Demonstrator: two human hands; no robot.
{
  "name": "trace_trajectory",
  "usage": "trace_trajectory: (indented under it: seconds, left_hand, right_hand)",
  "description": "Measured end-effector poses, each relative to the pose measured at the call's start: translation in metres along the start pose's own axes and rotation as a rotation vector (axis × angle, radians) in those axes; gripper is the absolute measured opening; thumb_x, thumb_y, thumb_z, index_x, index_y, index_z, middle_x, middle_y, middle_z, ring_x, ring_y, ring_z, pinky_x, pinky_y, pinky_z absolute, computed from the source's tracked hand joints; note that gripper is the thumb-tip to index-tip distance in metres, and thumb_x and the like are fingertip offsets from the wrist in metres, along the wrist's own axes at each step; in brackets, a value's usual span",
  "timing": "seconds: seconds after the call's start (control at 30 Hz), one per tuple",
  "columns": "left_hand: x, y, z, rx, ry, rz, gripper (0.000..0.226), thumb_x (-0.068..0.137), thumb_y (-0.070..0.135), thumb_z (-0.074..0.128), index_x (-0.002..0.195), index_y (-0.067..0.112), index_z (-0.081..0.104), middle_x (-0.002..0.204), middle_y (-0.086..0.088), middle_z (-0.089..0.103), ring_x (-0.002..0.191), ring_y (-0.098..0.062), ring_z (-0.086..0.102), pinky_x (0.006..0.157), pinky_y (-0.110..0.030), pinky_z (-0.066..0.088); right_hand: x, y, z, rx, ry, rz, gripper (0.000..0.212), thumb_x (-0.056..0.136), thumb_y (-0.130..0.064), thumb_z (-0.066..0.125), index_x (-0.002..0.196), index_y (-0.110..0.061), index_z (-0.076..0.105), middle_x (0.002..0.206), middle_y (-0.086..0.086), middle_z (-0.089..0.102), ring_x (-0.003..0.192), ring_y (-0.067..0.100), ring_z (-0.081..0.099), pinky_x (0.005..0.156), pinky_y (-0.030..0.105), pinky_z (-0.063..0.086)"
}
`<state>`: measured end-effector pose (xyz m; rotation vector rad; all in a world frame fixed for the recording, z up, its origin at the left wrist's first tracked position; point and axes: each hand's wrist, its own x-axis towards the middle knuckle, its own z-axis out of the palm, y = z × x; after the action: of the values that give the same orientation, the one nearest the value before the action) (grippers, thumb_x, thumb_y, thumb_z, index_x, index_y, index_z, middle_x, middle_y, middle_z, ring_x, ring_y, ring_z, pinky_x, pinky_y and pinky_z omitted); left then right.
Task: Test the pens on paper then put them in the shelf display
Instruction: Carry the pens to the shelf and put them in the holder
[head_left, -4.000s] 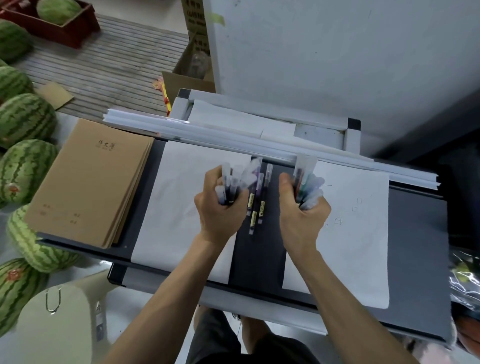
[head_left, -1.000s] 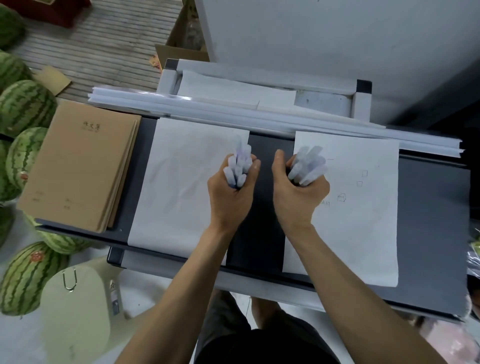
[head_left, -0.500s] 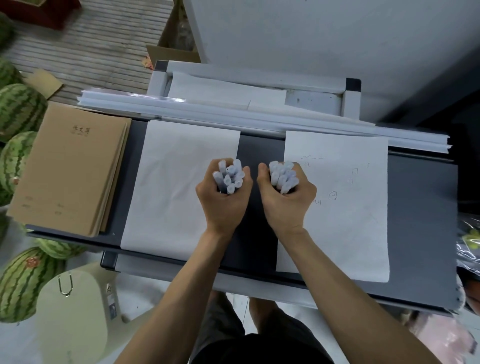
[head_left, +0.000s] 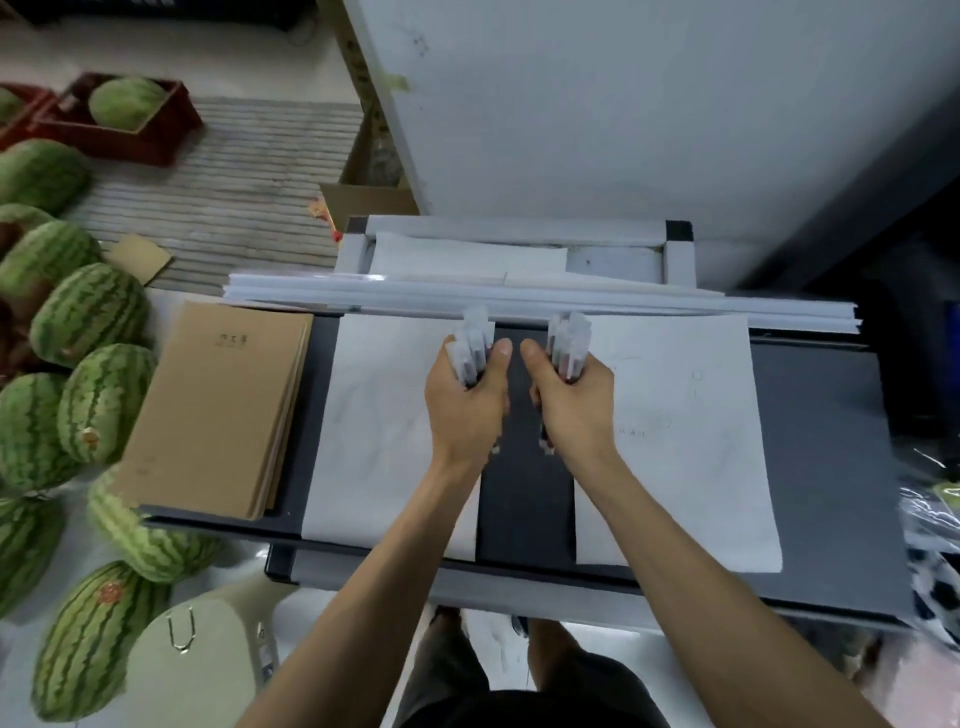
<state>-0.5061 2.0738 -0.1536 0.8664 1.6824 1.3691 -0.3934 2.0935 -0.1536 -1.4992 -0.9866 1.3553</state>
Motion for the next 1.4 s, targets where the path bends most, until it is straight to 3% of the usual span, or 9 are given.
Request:
trace_trajectory:
  seconds: [0.1,0.27,0.37,0.53,0.73,0.93,1.1,1.2,1.4]
  left_hand:
    - [0.001,0.018,-0.011,-0.001,-0.138,-0.113,0.036,0.1,0.027,0.07,0.068,0.017,0.058,0.052,-0.012,0.053,0.045,-0.025,0.05,0.048,-0.036,0.043]
    - [-0.003,0.049,-0.033,-0.013,-0.28,-0.181,0.028,0.095,0.024,0.073,0.074,0.01,0.061,0.055,-0.01,0.054,0.044,-0.024,0.048,0.047,-0.035,0.042]
    - [-0.011,0.061,-0.048,0.008,-0.405,-0.201,0.028,0.095,0.022,0.074,0.072,0.011,0.062,0.056,-0.011,0.056,0.044,-0.023,0.049,0.047,-0.033,0.043]
    - [-0.038,0.081,-0.054,0.095,-0.674,-0.21,0.027,0.096,0.018,0.073,0.074,0.008,0.061,0.059,-0.011,0.059,0.049,-0.024,0.052,0.051,-0.035,0.044]
    - [-0.106,0.097,-0.025,0.138,-0.976,-0.222,0.021,0.097,0.019,0.07,0.082,0.009,0.06,0.064,-0.007,0.058,0.049,-0.021,0.05,0.05,-0.031,0.044]
    - [-0.214,0.093,0.019,0.278,-1.273,-0.178,0.025,0.098,0.027,0.068,0.08,0.013,0.057,0.066,-0.007,0.05,0.049,-0.02,0.043,0.049,-0.031,0.039]
    - [-0.344,0.086,0.05,0.353,-1.529,-0.129,0.02,0.103,0.026,0.064,0.087,0.016,0.058,0.062,0.001,0.043,0.045,-0.012,0.035,0.044,-0.025,0.031]
    - [-0.439,0.073,0.065,0.391,-1.654,-0.155,0.011,0.104,0.022,0.062,0.095,0.016,0.06,0.057,0.005,0.046,0.042,-0.009,0.037,0.041,-0.021,0.03]
    - [-0.637,0.042,0.088,0.448,-1.81,-0.155,0.018,0.105,0.019,0.06,0.088,0.019,0.055,0.06,0.001,0.043,0.045,-0.012,0.035,0.044,-0.022,0.029]
  right_hand:
    - [-0.011,-0.018,0.001,-0.003,-0.021,0.096,0.043,0.093,-0.038,0.076,0.066,-0.012,0.056,0.052,0.004,0.055,0.049,0.014,0.052,0.048,0.025,0.041]
    - [-0.046,-0.043,-0.002,-0.011,-0.027,0.184,0.041,0.092,-0.039,0.077,0.058,-0.023,0.059,0.051,-0.002,0.054,0.047,0.015,0.05,0.046,0.023,0.041]
    - [-0.073,-0.051,-0.01,0.015,0.059,0.196,0.034,0.09,-0.038,0.078,0.071,-0.015,0.062,0.056,-0.001,0.059,0.05,0.015,0.055,0.049,0.026,0.048]
    - [-0.125,-0.055,-0.035,0.103,0.207,0.214,0.03,0.087,-0.036,0.078,0.079,-0.011,0.063,0.063,0.006,0.061,0.054,0.021,0.055,0.057,0.035,0.048]
    - [-0.211,-0.042,-0.089,0.262,0.458,0.22,0.022,0.091,-0.024,0.076,0.088,-0.009,0.06,0.065,0.006,0.059,0.054,0.019,0.052,0.053,0.033,0.045]
    - [-0.324,-0.023,-0.156,0.249,0.724,0.167,0.036,0.094,-0.032,0.072,0.064,-0.015,0.065,0.058,0.01,0.06,0.045,0.021,0.055,0.046,0.027,0.042]
    - [-0.436,0.006,-0.215,0.327,0.915,0.151,0.029,0.088,-0.035,0.08,0.067,-0.017,0.075,0.062,0.004,0.065,0.057,0.02,0.059,0.057,0.031,0.044]
    - [-0.511,0.033,-0.254,0.38,0.973,0.136,0.024,0.089,-0.031,0.078,0.073,-0.013,0.076,0.067,0.013,0.065,0.06,0.023,0.059,0.062,0.038,0.046]
    - [-0.663,0.09,-0.341,0.469,1.134,0.134,0.021,0.097,-0.022,0.07,0.08,-0.016,0.058,0.062,0.007,0.05,0.051,0.02,0.044,0.047,0.028,0.037]
